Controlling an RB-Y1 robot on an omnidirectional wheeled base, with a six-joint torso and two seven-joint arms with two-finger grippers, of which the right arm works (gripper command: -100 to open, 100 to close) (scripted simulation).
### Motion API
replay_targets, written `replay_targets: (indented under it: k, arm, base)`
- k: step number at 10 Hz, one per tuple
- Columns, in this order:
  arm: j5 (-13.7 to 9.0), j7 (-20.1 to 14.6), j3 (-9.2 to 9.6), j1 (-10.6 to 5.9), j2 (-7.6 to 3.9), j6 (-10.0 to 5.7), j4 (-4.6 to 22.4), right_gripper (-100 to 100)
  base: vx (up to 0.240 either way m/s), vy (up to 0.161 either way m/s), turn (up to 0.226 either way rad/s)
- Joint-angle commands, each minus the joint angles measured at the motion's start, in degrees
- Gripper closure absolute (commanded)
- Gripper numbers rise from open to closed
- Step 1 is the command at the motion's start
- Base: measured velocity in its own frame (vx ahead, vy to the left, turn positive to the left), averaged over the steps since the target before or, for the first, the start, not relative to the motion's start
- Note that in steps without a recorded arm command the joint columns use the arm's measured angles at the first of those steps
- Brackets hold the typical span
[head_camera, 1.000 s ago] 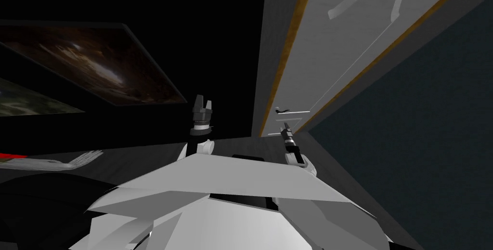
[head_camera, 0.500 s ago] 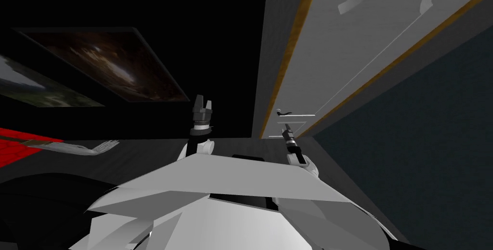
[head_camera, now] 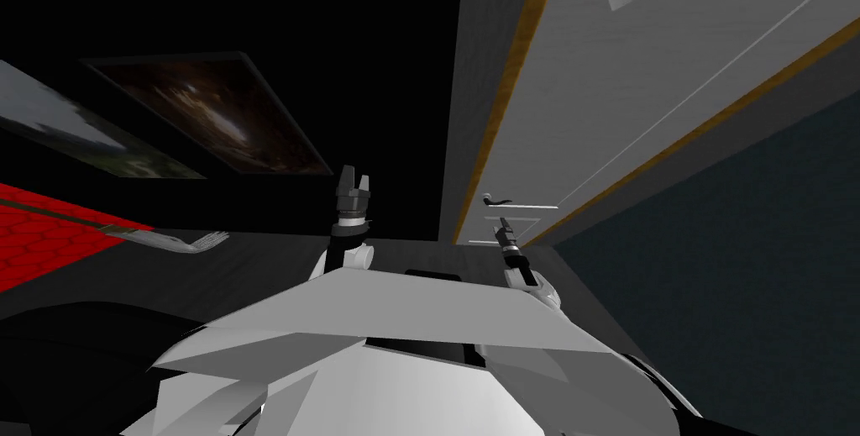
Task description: Pull the door open
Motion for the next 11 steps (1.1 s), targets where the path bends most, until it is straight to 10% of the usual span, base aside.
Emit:
replay_targets:
  k: [1,11]
  arm:
    - [-0.02,-0.31,0.08,-0.9,-0.44,-0.66,2.18,-100]
    - [-1.09,-0.18,-1.87,-3.21,-1.54,-2.55,9.41,-100]
  base:
    - [0.022,-0.071,0.097]
    - [0.097,-0.057,0.113]
